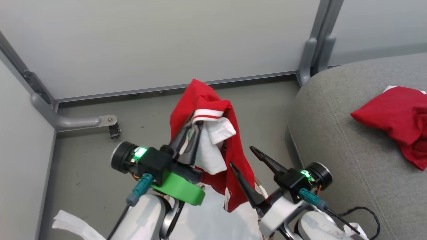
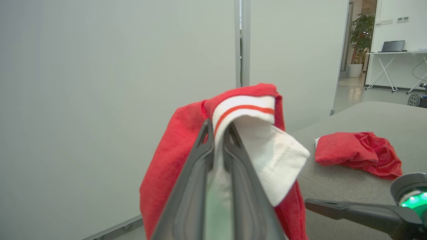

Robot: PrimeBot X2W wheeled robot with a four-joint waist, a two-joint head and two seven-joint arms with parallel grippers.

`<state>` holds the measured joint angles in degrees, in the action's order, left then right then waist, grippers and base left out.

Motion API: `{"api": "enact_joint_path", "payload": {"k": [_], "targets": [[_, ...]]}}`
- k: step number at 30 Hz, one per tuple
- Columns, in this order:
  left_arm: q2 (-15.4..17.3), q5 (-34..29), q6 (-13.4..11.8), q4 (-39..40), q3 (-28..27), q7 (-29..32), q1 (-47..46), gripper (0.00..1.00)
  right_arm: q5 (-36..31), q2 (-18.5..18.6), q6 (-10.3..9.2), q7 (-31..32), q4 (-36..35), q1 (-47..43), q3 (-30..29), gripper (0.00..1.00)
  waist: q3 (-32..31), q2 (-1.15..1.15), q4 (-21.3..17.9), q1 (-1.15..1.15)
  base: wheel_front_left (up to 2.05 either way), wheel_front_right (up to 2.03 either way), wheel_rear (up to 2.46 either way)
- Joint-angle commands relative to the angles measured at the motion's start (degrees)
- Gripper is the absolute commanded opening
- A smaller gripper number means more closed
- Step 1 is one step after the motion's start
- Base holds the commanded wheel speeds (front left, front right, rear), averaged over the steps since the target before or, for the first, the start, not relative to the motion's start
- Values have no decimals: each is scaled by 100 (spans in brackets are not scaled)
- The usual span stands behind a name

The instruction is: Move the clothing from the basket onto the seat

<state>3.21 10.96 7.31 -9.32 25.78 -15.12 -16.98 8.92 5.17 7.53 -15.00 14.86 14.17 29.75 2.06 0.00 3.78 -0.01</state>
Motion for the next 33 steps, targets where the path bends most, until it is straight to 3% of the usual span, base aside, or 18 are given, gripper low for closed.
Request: {"api": "enact_joint_path", "payload": {"k": [1,8,9,10,16,17,18,19,25,33], "targets": [[-8,57,22,24,80,-4,107,0,48,22,-8,-27,34,139,94,100,-7,0,138,1,0,0,0],[-26,231,19,-3,567,-4,-1,0,-91,-101,-8,-27,530,732,211,100,52,0,511,1,0,0,0],[-29,298,19,-11,693,-4,-41,0,-58,-145,-8,-27,692,819,172,20,64,0,610,1,0,0,0],[-30,344,19,-5,767,-5,-58,0,-17,-165,-8,-26,755,865,123,0,71,0,665,1,0,0,0],[-30,474,20,-124,824,-4,-13,0,144,-205,-8,-27,775,866,56,0,89,0,748,1,0,0,0],[-29,507,20,-160,788,-4,27,10,169,-204,-8,-27,732,808,0,0,89,0,724,1,0,0,0],[-29,538,20,-204,753,-4,79,45,193,-203,-8,-28,661,728,-71,0,97,0,671,1,0,0,0],[-32,519,19,-235,708,-4,95,100,203,-206,-8,-28,597,678,-117,0,106,0,617,1,0,0,0],[-28,385,19,-429,467,-4,139,100,217,-209,-8,-28,181,339,-647,0,199,0,-54,1,0,0,0],[-26,294,20,-566,194,-4,160,100,121,-196,-8,-27,-315,182,-1236,0,440,0,-1373,1,0,0,0]]}}
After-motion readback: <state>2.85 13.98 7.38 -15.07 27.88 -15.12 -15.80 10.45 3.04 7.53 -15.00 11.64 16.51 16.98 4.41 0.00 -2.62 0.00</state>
